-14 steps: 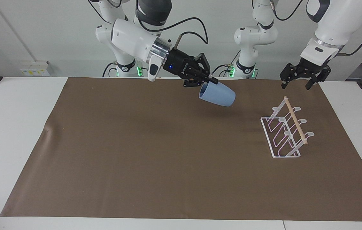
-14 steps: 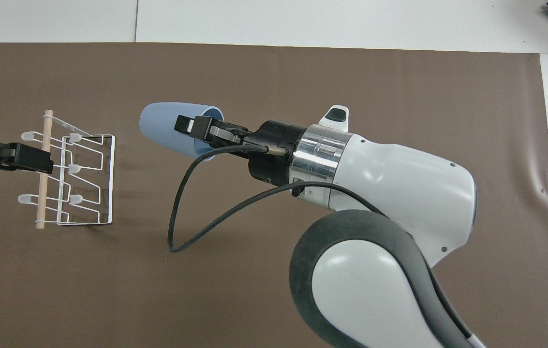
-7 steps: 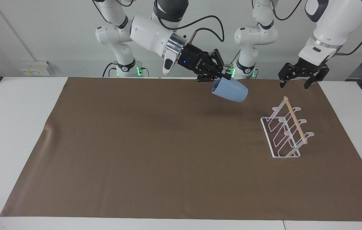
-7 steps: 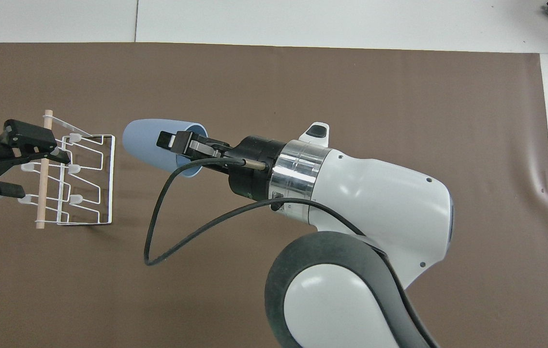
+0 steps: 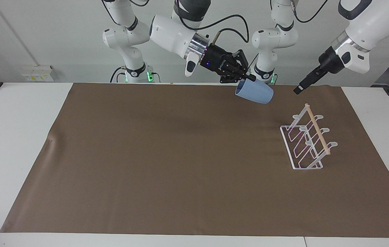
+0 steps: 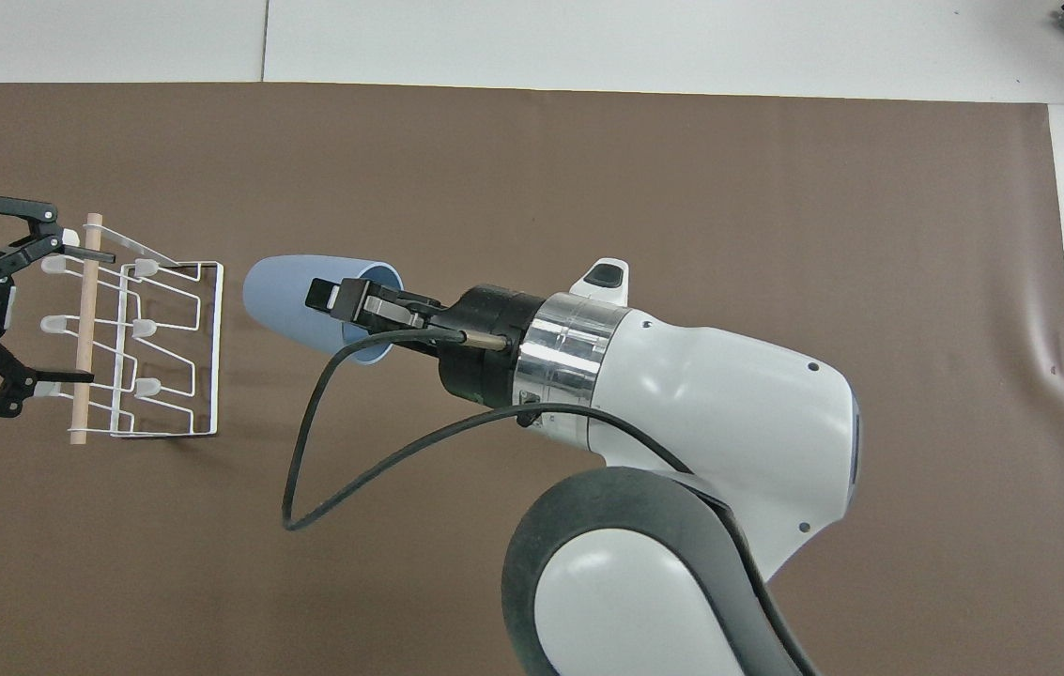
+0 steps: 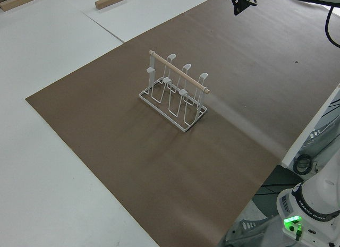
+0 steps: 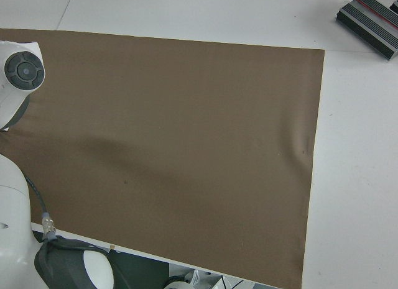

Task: Hang cup on cup holder
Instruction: 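Carry the cup toward the rack while the left gripper opens and approaches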

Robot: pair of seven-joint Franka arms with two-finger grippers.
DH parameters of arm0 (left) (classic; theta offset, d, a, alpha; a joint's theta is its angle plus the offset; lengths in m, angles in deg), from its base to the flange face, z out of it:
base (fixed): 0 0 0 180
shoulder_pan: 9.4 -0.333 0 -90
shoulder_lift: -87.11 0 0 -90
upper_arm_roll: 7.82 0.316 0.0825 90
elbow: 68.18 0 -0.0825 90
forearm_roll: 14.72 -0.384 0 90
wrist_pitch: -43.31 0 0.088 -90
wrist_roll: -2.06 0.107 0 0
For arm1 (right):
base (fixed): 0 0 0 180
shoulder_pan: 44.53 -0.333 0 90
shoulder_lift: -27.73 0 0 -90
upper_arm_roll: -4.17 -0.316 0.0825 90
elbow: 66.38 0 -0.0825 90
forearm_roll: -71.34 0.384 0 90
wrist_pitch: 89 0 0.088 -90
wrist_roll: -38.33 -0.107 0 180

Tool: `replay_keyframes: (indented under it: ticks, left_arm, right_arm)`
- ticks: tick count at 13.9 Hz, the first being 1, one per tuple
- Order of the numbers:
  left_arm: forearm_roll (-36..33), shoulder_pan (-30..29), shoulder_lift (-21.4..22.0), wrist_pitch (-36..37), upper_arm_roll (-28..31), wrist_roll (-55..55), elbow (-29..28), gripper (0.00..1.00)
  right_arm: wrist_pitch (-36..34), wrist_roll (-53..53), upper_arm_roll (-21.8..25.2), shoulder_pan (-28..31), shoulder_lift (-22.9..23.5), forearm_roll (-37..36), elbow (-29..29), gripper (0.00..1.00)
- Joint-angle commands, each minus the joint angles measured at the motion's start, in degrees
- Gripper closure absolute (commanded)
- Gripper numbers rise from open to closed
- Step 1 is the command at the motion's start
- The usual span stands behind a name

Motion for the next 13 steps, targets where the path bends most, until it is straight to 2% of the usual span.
replay_keyframes:
  ticks: [1,4,7,10,13]
  left_arm:
    - [7.82,-0.38,5.56,-6.94,-0.34,-6.86,-9.46,0.0]
    - [15.12,-0.11,9.26,-10.99,-0.34,-7.03,-16.68,0.0]
    - [18.3,0.85,9.27,-13.46,-0.77,-6.77,-17.22,0.0]
    - [19.0,5.76,8.74,-17.32,-0.87,-4.33,-17.66,0.0]
    - [19.45,7.36,8.39,-18.04,-0.78,-1.24,-19.24,0.0]
  right_arm:
    - [1.14,-0.13,0.07,-0.21,-1.86,1.88,1.87,1.0]
    - [1.23,-0.04,-0.02,-0.21,-1.77,1.79,1.96,1.0]
    - [1.23,0.14,-0.02,-0.47,-1.86,1.79,2.39,1.0]
    - [1.32,0.22,0.07,-0.82,-1.77,1.7,2.57,1.0]
    - [1.32,0.22,0.07,-0.82,-1.77,1.7,2.57,1.0]
